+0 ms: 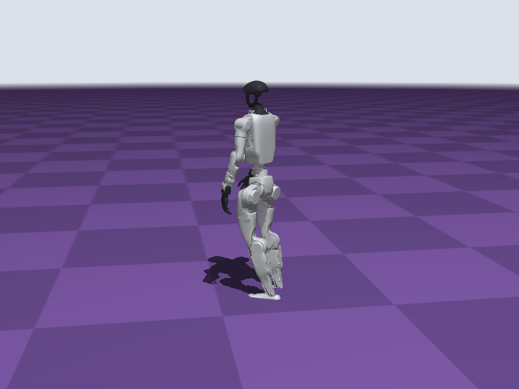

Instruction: Walk

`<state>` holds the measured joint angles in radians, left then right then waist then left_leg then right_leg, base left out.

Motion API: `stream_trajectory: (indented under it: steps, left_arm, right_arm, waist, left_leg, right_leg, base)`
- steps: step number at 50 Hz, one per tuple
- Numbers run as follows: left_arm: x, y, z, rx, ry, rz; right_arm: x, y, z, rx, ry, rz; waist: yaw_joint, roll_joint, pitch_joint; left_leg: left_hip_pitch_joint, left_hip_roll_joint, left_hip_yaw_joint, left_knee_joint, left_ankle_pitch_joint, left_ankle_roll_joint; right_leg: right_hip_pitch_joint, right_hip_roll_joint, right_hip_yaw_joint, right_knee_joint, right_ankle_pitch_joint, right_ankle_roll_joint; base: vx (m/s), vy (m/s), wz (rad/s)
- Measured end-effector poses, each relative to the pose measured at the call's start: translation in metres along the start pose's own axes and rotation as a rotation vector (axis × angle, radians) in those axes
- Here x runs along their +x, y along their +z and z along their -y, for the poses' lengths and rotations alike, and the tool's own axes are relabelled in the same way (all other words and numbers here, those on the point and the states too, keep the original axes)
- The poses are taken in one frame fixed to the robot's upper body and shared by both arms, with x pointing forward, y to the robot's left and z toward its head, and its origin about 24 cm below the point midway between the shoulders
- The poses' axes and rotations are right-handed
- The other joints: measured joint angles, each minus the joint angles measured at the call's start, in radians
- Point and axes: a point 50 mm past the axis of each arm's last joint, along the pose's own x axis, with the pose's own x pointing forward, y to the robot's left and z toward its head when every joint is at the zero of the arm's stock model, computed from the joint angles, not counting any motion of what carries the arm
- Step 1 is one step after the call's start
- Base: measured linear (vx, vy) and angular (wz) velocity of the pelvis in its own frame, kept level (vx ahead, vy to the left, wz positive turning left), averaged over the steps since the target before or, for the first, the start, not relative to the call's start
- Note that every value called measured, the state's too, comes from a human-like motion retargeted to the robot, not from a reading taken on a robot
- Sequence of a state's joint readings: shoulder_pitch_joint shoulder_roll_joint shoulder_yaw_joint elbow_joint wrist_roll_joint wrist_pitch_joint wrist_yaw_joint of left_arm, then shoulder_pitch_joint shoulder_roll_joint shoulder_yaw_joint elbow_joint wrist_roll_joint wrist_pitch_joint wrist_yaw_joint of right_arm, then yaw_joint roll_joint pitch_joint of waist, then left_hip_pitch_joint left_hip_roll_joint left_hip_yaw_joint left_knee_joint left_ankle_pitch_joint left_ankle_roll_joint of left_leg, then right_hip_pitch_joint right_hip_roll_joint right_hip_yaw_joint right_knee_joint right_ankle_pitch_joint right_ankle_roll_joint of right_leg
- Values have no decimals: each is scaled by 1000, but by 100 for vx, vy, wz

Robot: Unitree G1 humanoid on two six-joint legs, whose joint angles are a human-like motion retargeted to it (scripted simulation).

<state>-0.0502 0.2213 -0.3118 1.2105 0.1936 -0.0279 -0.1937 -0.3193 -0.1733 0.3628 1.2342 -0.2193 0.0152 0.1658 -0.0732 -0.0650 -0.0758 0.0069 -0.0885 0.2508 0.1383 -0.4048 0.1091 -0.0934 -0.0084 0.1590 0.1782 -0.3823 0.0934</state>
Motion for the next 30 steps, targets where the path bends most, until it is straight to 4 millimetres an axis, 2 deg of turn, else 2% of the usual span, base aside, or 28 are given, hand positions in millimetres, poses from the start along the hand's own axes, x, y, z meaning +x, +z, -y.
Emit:
stream_trajectory:
  steps: [5, 10, 13, 15, 20, 22, 25, 30]
  left_arm:
    - [1, -2, 6, -18, -5, 2]
    - [1, -5, 12, -31, -16, -3]
    - [1, -8, 14, -31, -23, -12]
    - [0, -8, 11, -27, -17, -17]
    - [-1, 3, -12, -4, 30, -4]
    - [-1, 5, -15, -6, 34, 0]
    - [-1, 7, -14, -14, 34, 10]
    - [0, 13, -13, -28, 35, 43]
  right_arm:
    - [0, 3, 2, -8, -9, 13]
    - [0, 7, 3, -16, -11, 32]
    - [0, 11, 1, -24, -3, 51]
    - [0, 13, -1, -30, 7, 64]
    - [0, 11, -7, -18, 25, 72]
    - [0, 1, -12, -2, 33, 47]
    - [-5, -36, -21, 31, 47, -57]
    - [-9, -57, -24, 67, 45, -115]
  waist:
    - [-4, -7, 3]
    - [-20, -24, 13]
    - [-29, -36, 24]
    - [-28, -36, 28]
    - [-77, -36, 34]
    - [-91, -22, 33]
    - [-103, -4, 30]
    - [-95, 20, 12]
  left_leg:
    - [-1, -12, 8, 2, -8, 9]
    - [10, -37, 16, -3, -19, 21]
    - [29, -52, 47, -14, -28, 22]
    - [42, -52, 81, -24, -35, 20]
    - [66, -70, 99, -52, -41, 18]
    - [75, -62, 102, -73, -44, 18]
    - [90, -47, 113, -90, -50, 12]
    - [108, -17, 134, -79, -70, -1]
  right_leg:
    - [-42, -1, 17, 76, -41, 4]
    - [-125, -5, 29, 255, -124, 12]
    - [-209, -49, -81, 451, -182, -3]
    - [-276, -137, -208, 582, -228, -55]
    - [-430, -180, -231, 703, -230, -64]
    - [-480, -174, -242, 655, -203, -59]
    - [-531, -161, -249, 531, -148, -43]
    - [-562, -136, -250, 318, -54, -17]
  base:
    - [2, 4, -26]
    - [4, 3, -28]
    - [7, -1, -68]
    - [10, -2, -94]
    - [16, -3, -40]
    - [22, -4, -38]
    - [25, -7, -41]
    - [29, -11, -40]
